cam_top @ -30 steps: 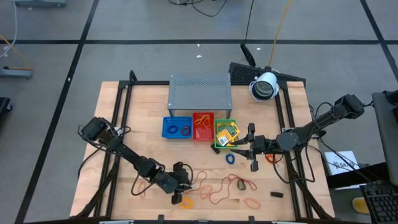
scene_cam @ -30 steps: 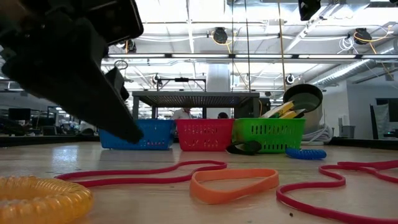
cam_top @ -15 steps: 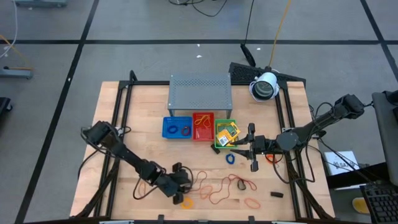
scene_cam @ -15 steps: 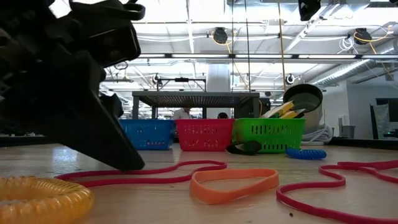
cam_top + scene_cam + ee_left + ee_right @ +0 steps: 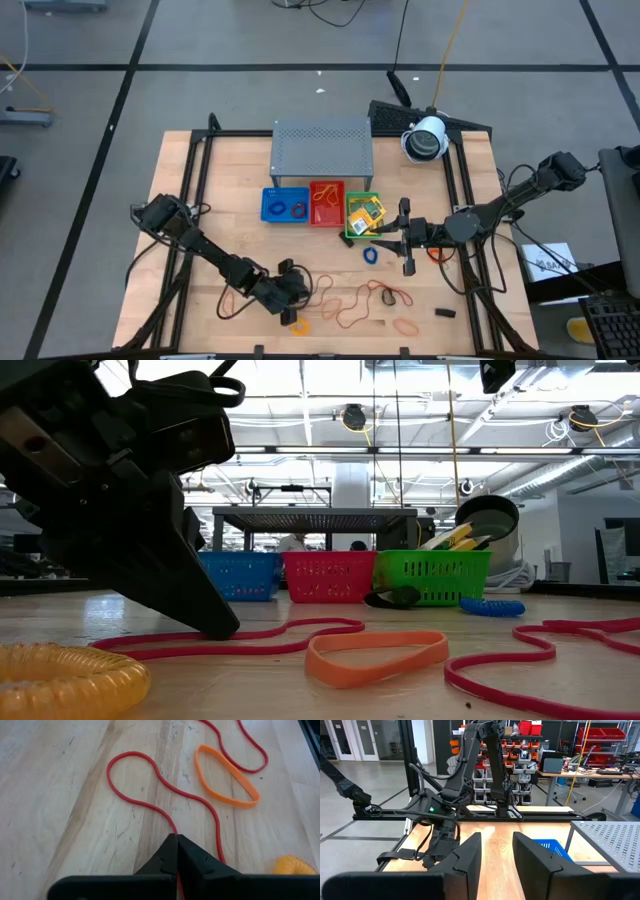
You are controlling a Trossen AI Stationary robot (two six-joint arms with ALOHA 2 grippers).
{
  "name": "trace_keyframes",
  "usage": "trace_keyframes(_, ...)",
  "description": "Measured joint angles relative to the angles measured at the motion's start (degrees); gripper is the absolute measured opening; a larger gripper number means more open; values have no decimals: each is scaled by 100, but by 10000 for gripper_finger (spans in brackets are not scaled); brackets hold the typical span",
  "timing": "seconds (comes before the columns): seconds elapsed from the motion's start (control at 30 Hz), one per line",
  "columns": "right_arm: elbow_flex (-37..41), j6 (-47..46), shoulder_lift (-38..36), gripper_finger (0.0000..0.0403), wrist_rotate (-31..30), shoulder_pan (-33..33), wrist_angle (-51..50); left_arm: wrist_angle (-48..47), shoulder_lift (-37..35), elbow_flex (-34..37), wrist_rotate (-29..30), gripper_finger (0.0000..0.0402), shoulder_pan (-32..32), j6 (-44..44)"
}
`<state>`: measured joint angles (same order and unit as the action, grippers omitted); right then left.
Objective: Pick & Place Office Desk Supplies
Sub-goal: Put the red rubber band into the red bin
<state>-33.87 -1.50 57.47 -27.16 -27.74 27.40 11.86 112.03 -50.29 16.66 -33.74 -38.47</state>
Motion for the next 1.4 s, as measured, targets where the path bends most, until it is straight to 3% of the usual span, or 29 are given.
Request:
trace_keyframes(0.2, 0, 43, 0, 100, -2, 1, 20, 795, -254, 41, 18, 3, 306, 1017)
trace_keyframes(0.33, 0, 46, 0, 100, -3, 1, 48, 1149, -832, 17, 288, 2, 554, 1700)
trace_keyframes(0.63, 0, 46, 0, 100, -2, 1, 18, 1164, -2276, 21, 1986, 1, 676, 3943)
trace_keyframes(0.83, 0, 46, 0, 100, -2, 1, 31, 1214, -3133, 21, 2195, 1, 894, 5005)
trace_keyframes(0.97, 0, 55, 0, 100, -2, 1, 61, 1194, -3355, 21, 1752, 1, 1263, 5188)
trace_keyframes(1.17, 0, 63, 0, 100, -4, 1, 111, 1185, -3295, 21, 153, 1, 2138, 4701)
trace_keyframes(1.4, 0, 63, 0, 100, -4, 1, 87, 721, -3235, 21, -210, 2, 2934, 4200)
